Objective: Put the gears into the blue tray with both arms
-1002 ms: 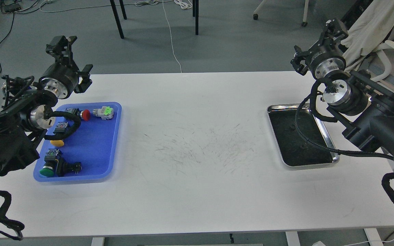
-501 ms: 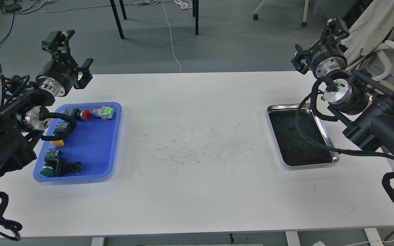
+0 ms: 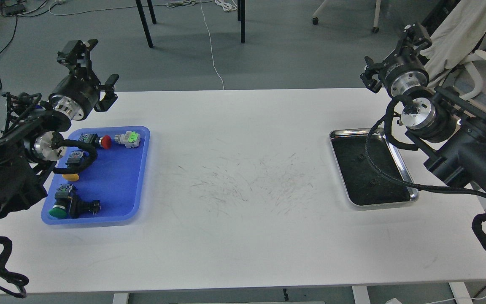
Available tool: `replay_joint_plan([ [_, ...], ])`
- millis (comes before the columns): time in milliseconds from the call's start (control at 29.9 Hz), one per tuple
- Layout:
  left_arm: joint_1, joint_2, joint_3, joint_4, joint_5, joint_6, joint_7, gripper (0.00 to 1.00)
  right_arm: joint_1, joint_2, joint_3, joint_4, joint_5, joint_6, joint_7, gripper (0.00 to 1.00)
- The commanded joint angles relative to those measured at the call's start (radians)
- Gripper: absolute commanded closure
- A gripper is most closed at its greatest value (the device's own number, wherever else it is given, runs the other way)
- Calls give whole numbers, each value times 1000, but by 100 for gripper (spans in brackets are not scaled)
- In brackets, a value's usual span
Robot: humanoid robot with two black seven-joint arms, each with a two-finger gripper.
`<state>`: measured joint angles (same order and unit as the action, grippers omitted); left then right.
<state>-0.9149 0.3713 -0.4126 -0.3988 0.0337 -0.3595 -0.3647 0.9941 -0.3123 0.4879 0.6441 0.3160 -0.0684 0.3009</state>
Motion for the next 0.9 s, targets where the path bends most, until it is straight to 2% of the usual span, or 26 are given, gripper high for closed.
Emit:
replay_joint_plan([
  [0,-1,5,0,0,2,-1,0,1,-2,-1,0,2,0,1,-2,1],
  [869,14,-9,0,0,2,-1,-3,1,-14,-2,3,6,1,2,-9,1],
])
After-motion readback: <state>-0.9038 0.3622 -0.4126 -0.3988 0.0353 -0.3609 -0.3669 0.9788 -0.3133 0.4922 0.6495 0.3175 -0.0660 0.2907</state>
